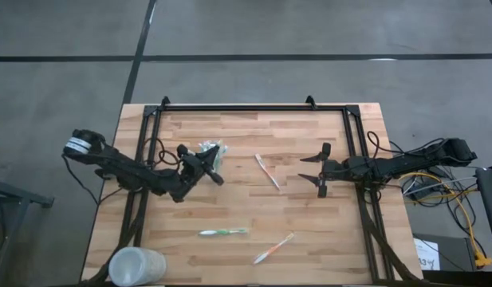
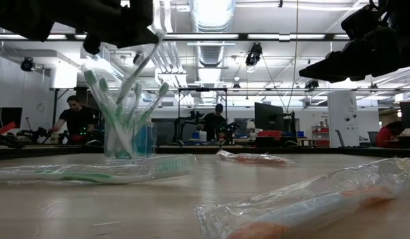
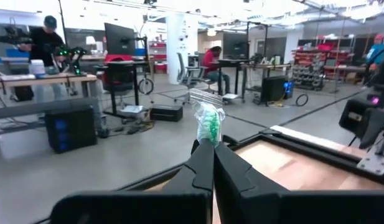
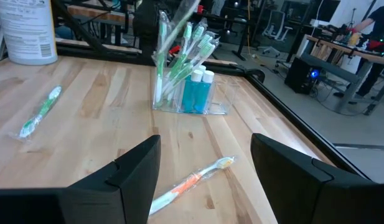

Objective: Pick & Place toothbrushing station
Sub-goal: Put the green toothbrush into the transparent organizer

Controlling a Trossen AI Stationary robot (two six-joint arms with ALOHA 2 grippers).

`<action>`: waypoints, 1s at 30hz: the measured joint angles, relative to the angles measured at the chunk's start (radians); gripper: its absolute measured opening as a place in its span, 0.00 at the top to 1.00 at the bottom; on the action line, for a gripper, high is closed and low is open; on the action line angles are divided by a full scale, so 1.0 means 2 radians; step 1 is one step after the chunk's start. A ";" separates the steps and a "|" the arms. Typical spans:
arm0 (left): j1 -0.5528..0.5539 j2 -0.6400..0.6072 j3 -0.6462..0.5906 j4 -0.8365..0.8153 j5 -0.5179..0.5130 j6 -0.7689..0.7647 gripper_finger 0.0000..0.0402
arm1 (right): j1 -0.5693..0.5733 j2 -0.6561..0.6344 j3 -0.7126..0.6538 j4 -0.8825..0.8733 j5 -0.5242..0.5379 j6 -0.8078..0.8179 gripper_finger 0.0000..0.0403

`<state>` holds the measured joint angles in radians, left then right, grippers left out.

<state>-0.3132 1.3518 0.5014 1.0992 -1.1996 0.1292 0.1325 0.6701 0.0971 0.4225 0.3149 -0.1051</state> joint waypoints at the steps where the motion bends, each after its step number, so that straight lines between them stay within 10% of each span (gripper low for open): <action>1: 0.006 0.000 0.000 -0.001 0.008 -0.011 1.00 | 0.000 0.000 0.000 0.000 0.000 0.000 0.39; 30: 0.008 0.048 -0.008 -0.134 0.034 -0.232 0.99 | 0.000 0.000 0.000 0.000 0.000 0.000 0.39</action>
<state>-0.2977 1.4487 0.4850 0.8306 -1.1309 -0.3355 0.1325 0.6701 0.0971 0.4229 0.3149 -0.1051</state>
